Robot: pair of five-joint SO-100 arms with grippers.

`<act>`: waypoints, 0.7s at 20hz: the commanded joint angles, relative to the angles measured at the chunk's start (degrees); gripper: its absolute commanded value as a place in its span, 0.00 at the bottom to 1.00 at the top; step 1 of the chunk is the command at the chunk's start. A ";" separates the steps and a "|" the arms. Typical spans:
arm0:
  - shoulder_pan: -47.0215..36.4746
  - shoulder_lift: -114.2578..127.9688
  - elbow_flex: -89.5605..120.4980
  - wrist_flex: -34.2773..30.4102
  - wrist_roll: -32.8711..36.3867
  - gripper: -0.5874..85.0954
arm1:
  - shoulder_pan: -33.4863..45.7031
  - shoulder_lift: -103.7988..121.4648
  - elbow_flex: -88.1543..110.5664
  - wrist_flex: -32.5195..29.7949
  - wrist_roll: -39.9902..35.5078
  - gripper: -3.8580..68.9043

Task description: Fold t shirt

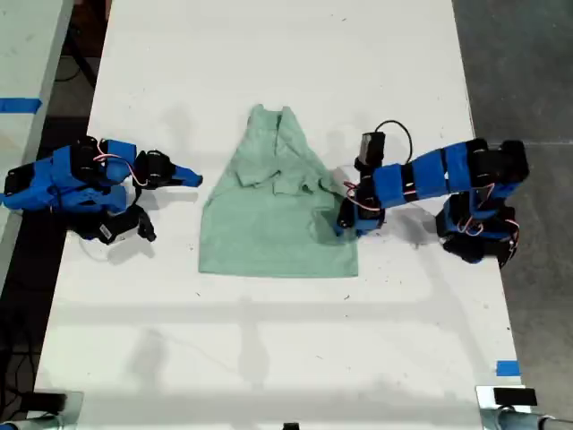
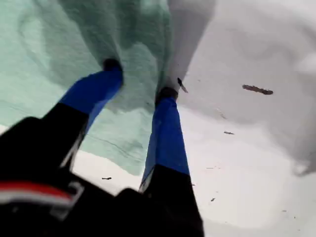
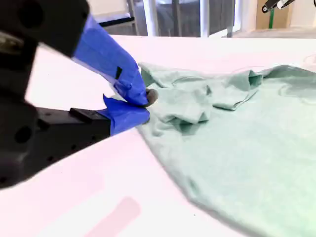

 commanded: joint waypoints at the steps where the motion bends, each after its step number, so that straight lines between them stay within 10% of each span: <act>1: 0.53 0.35 0.62 0.18 -0.62 0.01 | 0.79 4.39 0.79 4.04 1.76 0.06; 7: 0.62 0.35 0.62 0.18 -0.62 0.01 | 2.02 7.38 -10.46 9.67 -8.00 0.06; 14: 0.62 0.35 0.62 0.18 -0.62 0.01 | -1.49 1.14 -20.57 -10.81 -22.06 0.06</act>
